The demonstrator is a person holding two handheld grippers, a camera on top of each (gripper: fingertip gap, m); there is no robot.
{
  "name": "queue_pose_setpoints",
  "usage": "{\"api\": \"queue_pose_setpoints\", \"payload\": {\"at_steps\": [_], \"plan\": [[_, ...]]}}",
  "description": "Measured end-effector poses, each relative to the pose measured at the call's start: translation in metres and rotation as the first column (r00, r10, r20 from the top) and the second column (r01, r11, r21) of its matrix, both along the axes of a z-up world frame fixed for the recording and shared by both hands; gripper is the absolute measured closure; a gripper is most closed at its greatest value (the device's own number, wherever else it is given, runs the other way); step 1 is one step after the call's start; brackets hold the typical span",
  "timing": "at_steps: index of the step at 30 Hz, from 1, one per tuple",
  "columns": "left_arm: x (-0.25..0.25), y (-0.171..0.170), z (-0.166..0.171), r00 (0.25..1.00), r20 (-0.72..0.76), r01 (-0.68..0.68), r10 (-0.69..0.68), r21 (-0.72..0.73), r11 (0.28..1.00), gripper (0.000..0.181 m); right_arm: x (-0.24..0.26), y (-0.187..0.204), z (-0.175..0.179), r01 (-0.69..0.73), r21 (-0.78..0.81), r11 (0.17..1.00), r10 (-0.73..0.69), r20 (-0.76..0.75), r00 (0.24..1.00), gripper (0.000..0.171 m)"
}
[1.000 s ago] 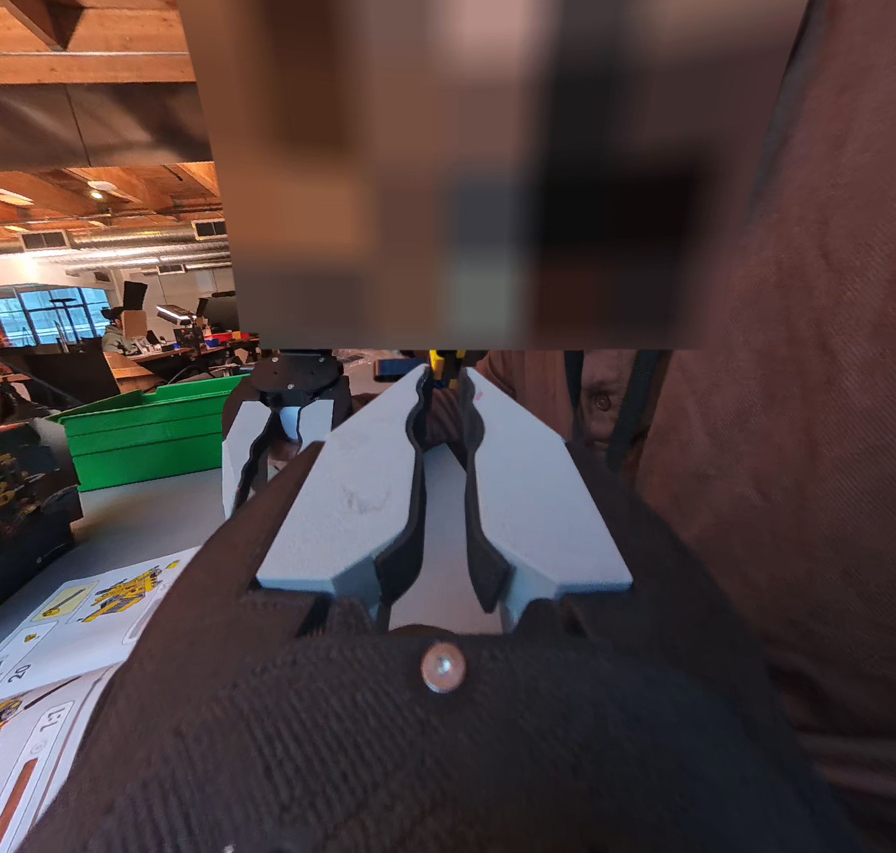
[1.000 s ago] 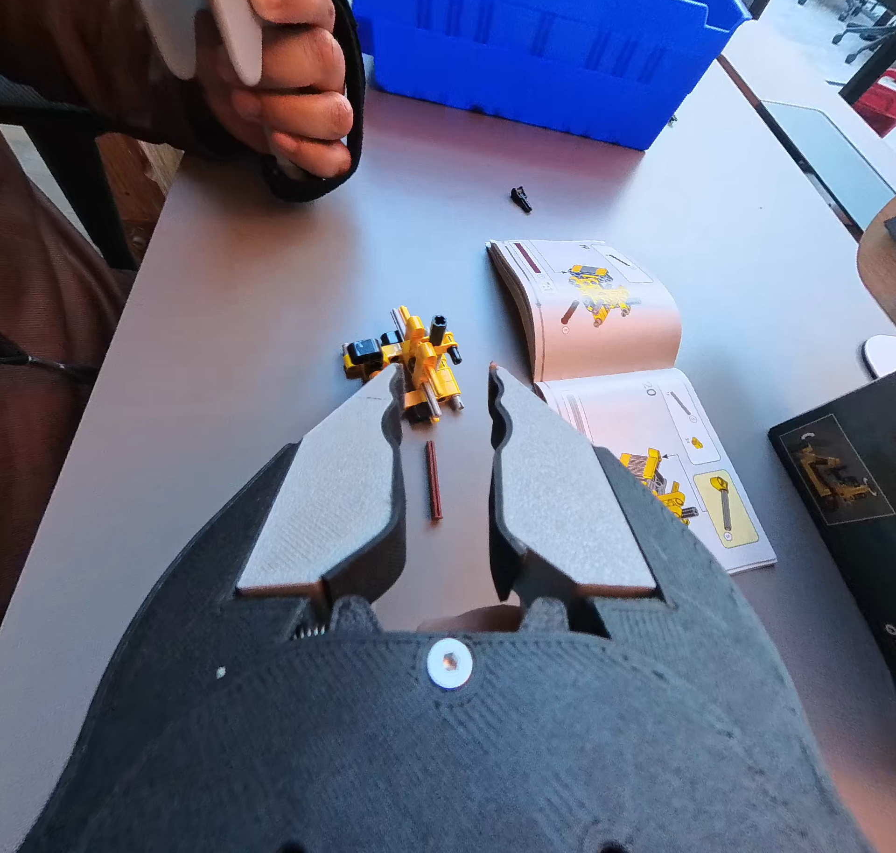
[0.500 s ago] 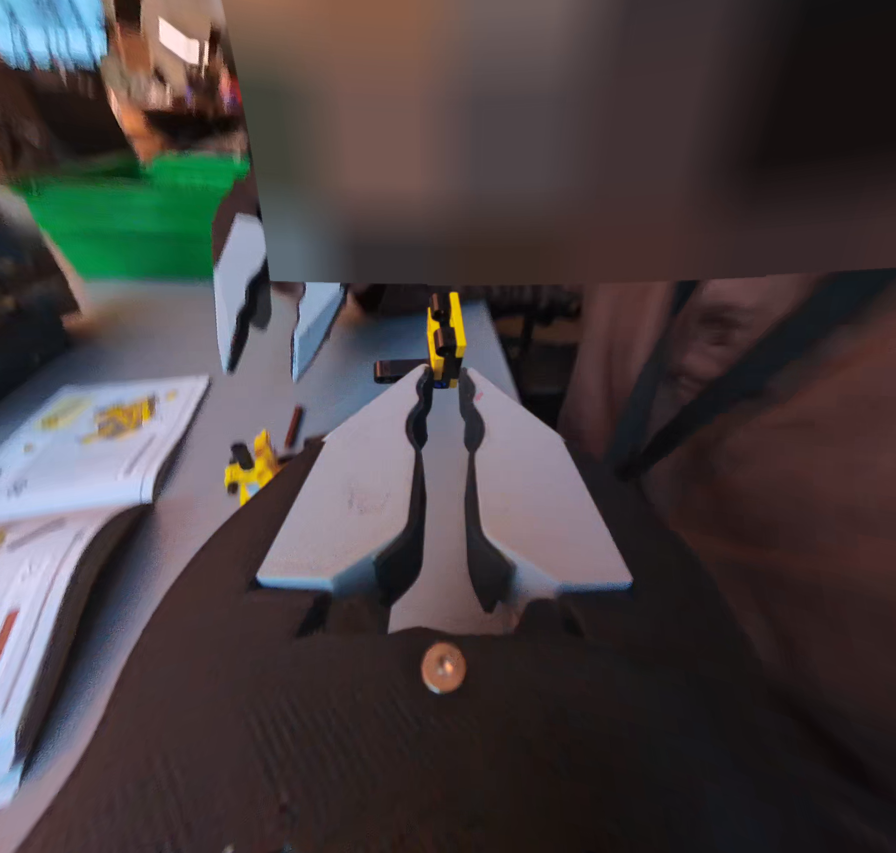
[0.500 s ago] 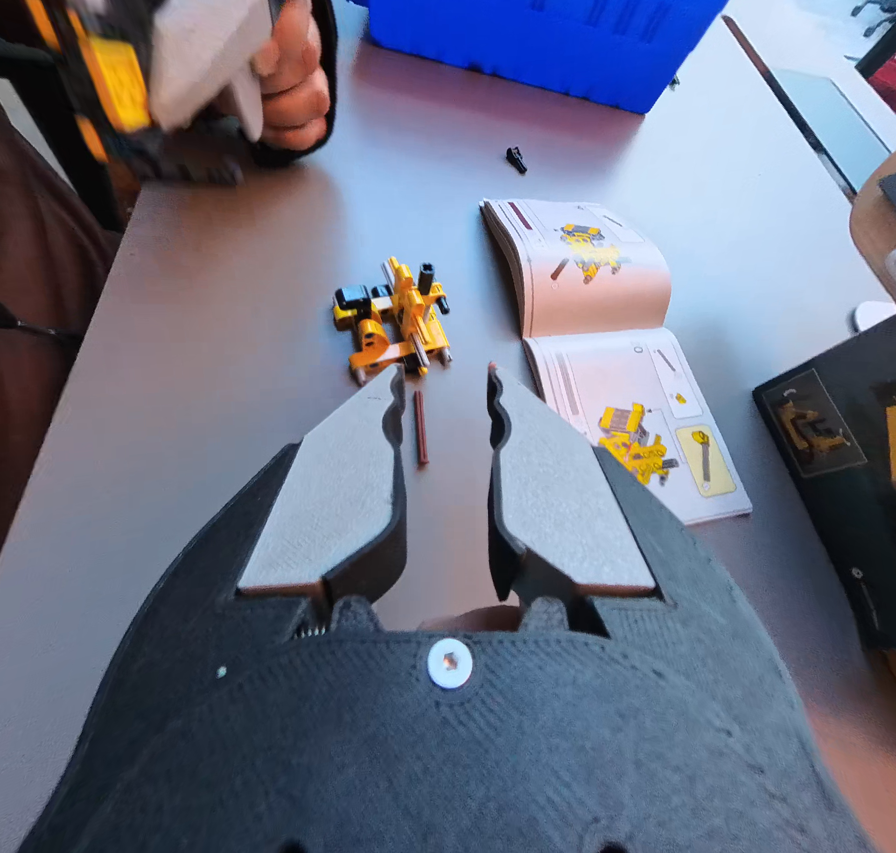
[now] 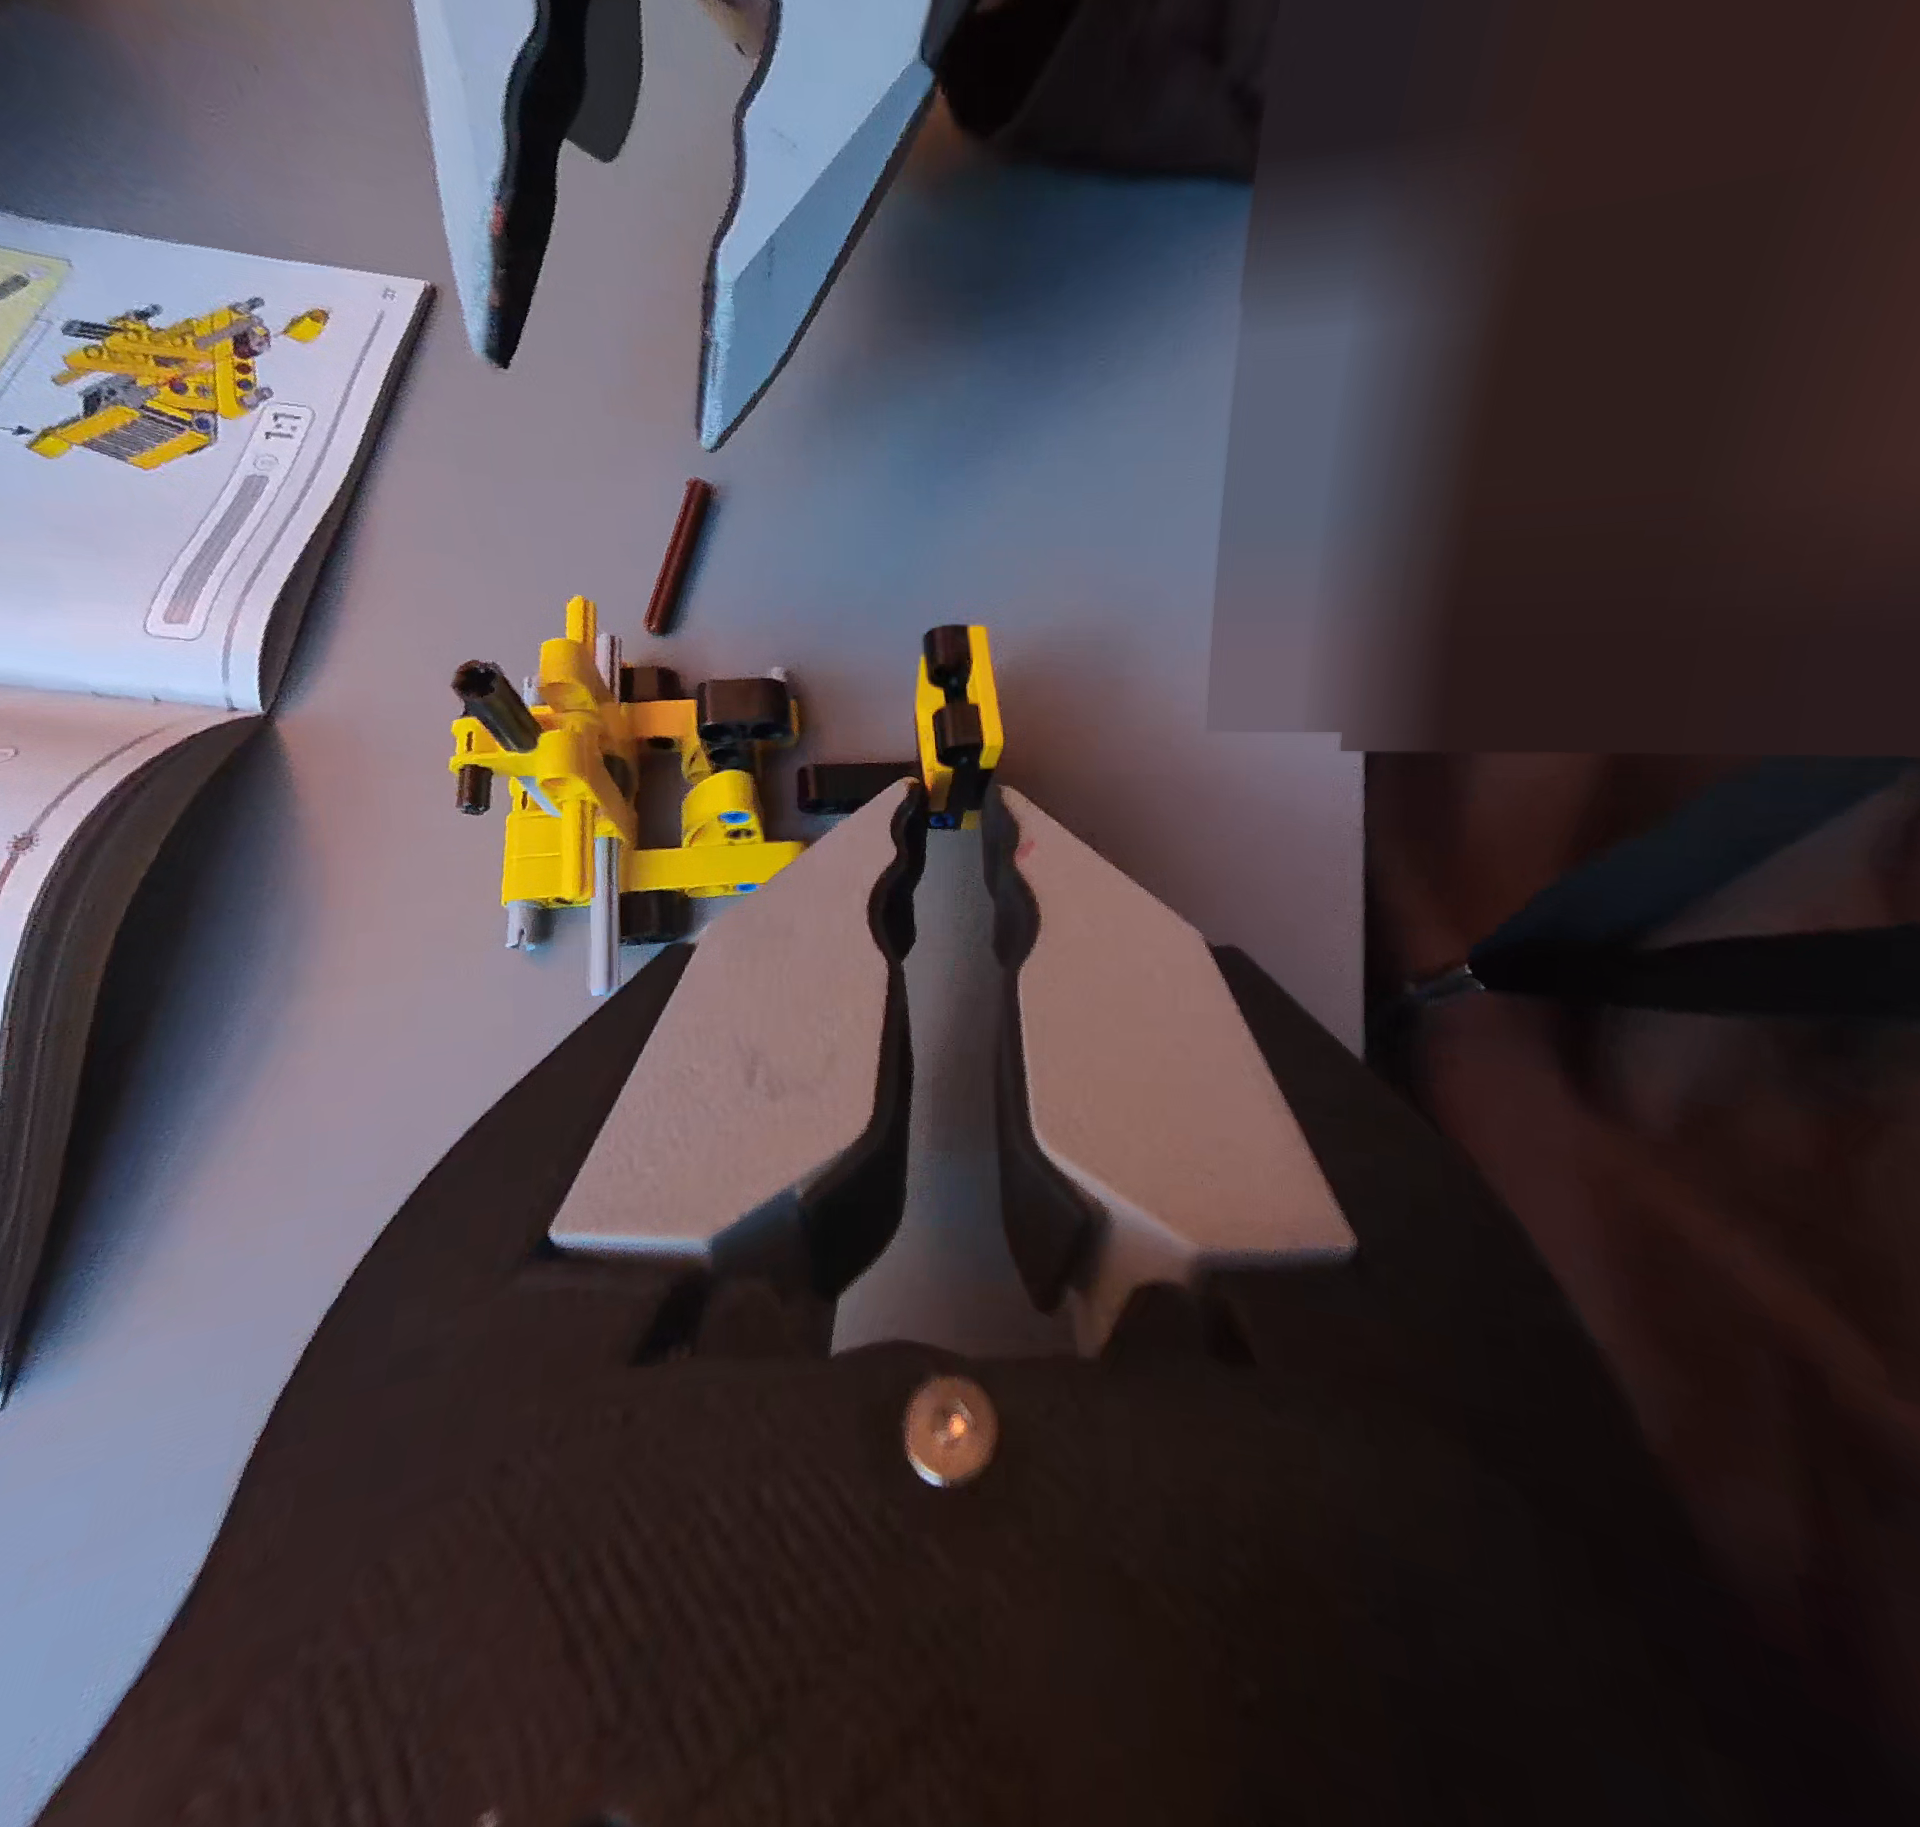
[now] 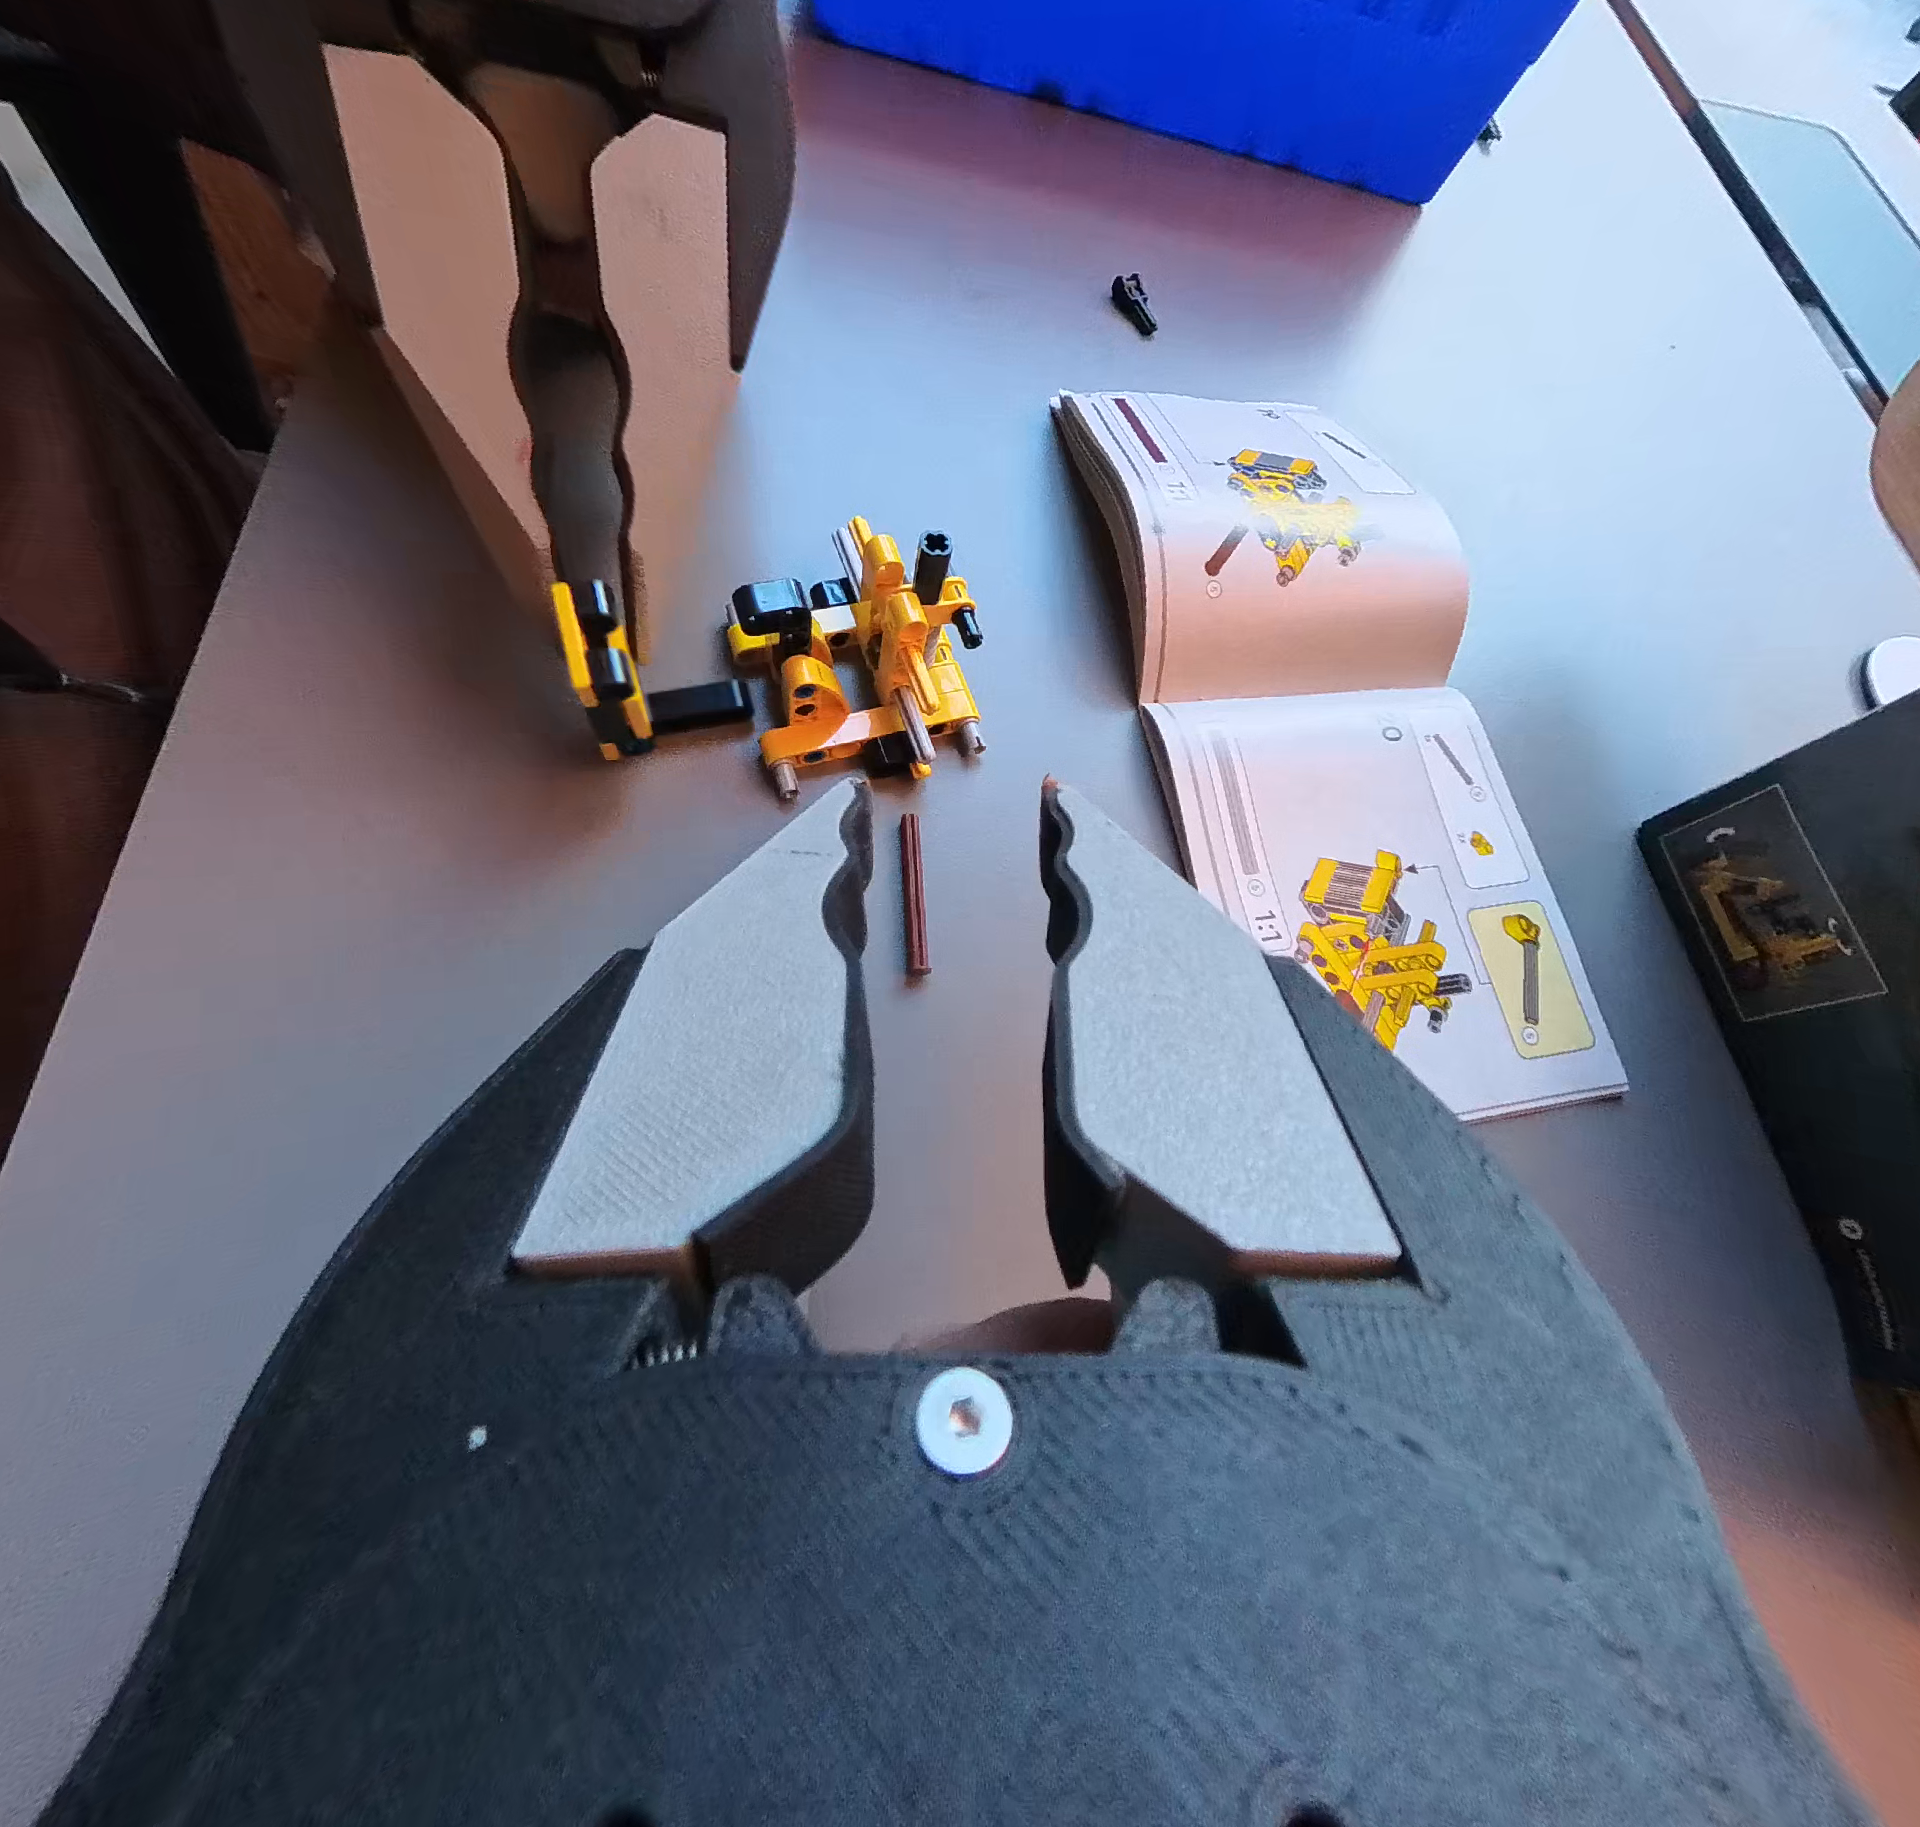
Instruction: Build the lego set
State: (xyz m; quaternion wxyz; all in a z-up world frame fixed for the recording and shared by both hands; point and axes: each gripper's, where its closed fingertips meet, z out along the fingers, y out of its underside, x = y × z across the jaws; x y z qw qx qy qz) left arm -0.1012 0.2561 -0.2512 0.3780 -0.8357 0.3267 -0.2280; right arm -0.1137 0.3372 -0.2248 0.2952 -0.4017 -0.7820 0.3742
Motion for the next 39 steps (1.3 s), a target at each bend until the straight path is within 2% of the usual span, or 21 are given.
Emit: {"api": "queue_pose_setpoints", "payload": {"at_steps": [1, 23, 27, 30, 33, 39], "plan": [[-0.001, 0.002, 0.001, 1.0, 0.005, -0.005, 0.005, 0.001, 1.0, 0.173, 0.0, 0.0, 0.0, -0.001, 0.001, 1.0, 0.001, 0.0, 1.0, 0.142], [-0.011, 0.007, -0.002, 1.0, -0.008, -0.031, 0.03, -0.001, 1.0, 0.173, 0.0, -0.008, -0.001, -0.032, -0.015, 0.999, 0.032, 0.002, 0.999, 0.139], [-0.013, 0.008, -0.002, 1.0, -0.004, -0.026, 0.026, -0.005, 1.0, 0.173, -0.002, -0.02, 0.001, -0.08, -0.102, 0.992, 0.079, -0.012, 0.997, 0.127], [-0.014, 0.008, -0.002, 1.0, -0.007, -0.004, 0.004, -0.004, 1.0, 0.173, -0.005, -0.029, -0.01, -0.103, -0.163, 0.981, 0.113, 0.049, 0.992, 0.106], [-0.015, 0.008, -0.002, 1.0, 0.005, 0.017, -0.017, -0.018, 1.0, 0.173, -0.011, -0.036, -0.022, -0.108, -0.15, 0.983, 0.124, 0.1, 0.987, 0.089], [-0.021, 0.007, -0.003, 0.999, 0.032, 0.03, -0.028, -0.051, 0.998, 0.173, -0.023, -0.043, -0.032, -0.092, -0.041, 0.995, 0.096, 0.122, 0.988, 0.087]]}}
